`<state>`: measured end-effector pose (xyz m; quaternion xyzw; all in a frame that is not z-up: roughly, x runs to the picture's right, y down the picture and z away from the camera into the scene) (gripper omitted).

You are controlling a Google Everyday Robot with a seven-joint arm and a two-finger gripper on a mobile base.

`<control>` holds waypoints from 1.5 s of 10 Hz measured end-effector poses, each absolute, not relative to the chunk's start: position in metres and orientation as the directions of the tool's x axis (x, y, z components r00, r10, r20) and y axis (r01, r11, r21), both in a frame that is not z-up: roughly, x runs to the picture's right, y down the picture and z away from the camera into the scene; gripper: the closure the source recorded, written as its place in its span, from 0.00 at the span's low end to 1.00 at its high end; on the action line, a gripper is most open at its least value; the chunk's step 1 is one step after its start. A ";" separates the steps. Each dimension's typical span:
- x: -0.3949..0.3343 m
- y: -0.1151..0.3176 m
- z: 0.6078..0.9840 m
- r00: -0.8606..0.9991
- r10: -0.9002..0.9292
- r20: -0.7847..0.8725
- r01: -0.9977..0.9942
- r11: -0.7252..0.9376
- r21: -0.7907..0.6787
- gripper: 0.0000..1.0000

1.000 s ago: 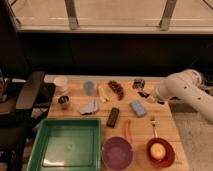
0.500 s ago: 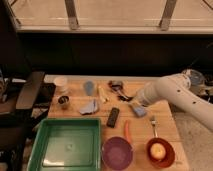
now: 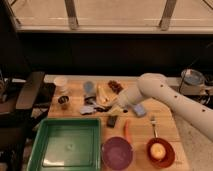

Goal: Place brush in tray

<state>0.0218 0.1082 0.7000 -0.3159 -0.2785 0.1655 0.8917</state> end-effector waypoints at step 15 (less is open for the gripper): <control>-0.064 0.197 0.658 0.770 0.168 0.615 0.298 0.758 -0.580 0.98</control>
